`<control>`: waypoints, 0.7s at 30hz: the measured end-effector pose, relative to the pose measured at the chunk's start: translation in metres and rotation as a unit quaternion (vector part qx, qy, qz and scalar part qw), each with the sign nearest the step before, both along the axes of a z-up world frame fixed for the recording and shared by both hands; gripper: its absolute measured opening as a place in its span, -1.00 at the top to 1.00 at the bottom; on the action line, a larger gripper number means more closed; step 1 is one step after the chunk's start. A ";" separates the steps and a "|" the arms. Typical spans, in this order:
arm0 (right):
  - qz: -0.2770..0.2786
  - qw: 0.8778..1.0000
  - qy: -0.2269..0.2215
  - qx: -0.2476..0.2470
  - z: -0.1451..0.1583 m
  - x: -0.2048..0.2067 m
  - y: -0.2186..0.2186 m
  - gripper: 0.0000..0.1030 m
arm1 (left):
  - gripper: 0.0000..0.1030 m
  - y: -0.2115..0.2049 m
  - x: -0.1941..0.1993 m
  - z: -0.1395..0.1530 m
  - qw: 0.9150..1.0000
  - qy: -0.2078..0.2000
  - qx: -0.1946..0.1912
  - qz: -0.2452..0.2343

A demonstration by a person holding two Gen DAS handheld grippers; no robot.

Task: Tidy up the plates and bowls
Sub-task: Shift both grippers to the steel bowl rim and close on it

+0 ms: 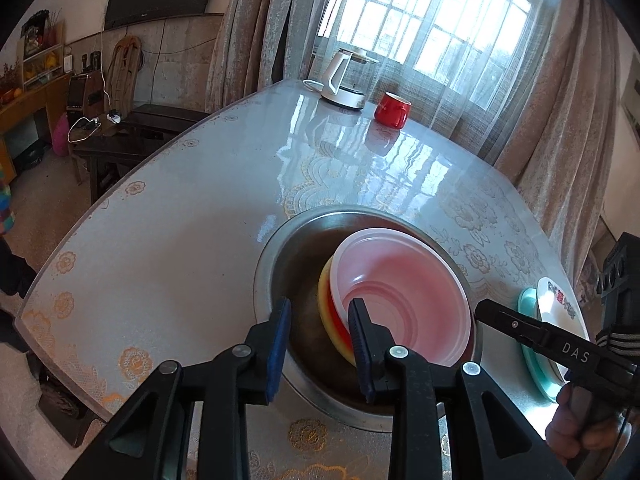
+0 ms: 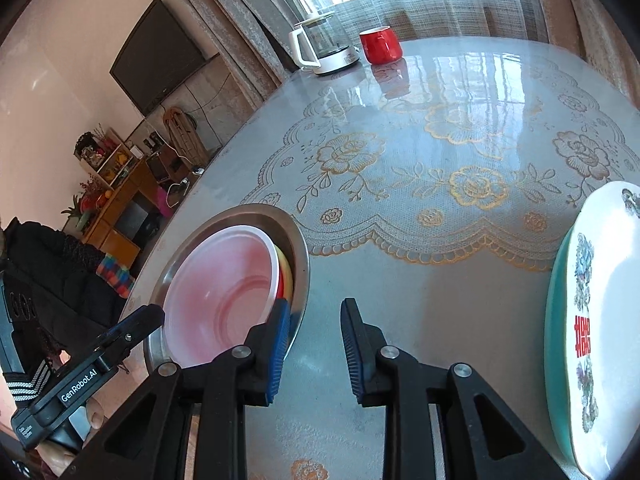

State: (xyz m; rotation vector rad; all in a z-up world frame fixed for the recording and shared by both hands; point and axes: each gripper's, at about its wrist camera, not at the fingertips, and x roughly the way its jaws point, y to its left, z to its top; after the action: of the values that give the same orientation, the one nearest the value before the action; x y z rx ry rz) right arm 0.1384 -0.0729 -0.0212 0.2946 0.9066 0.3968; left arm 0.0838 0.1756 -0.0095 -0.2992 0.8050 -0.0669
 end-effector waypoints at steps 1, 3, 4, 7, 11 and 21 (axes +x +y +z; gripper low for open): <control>-0.003 1.000 -0.005 0.000 0.001 -0.002 0.000 0.49 | 0.41 0.001 -0.001 0.000 1.000 -0.001 -0.001 0.001; -0.007 1.000 -0.014 0.006 0.005 -0.004 -0.001 0.49 | 0.41 0.001 -0.001 0.002 1.000 -0.003 0.006 0.007; -0.006 1.000 -0.017 0.006 0.006 -0.003 -0.001 0.49 | 0.39 0.002 -0.002 0.003 1.000 -0.003 0.014 0.012; 0.005 0.999 -0.035 -0.017 0.012 -0.003 0.007 0.49 | 0.36 0.004 -0.003 0.004 1.000 -0.005 0.011 0.012; 0.026 0.997 -0.044 -0.052 0.012 -0.003 0.025 0.49 | 0.32 0.005 -0.004 0.001 1.000 -0.003 0.023 0.018; 0.022 0.999 -0.030 -0.035 0.005 -0.003 0.021 0.45 | 0.25 0.004 -0.005 0.001 1.000 -0.004 0.025 0.009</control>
State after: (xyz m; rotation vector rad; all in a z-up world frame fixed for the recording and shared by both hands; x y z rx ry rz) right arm 0.1355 -0.0521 -0.0161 0.1985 0.8678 0.4109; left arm 0.0787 0.1799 -0.0088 -0.2584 0.7943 -0.0317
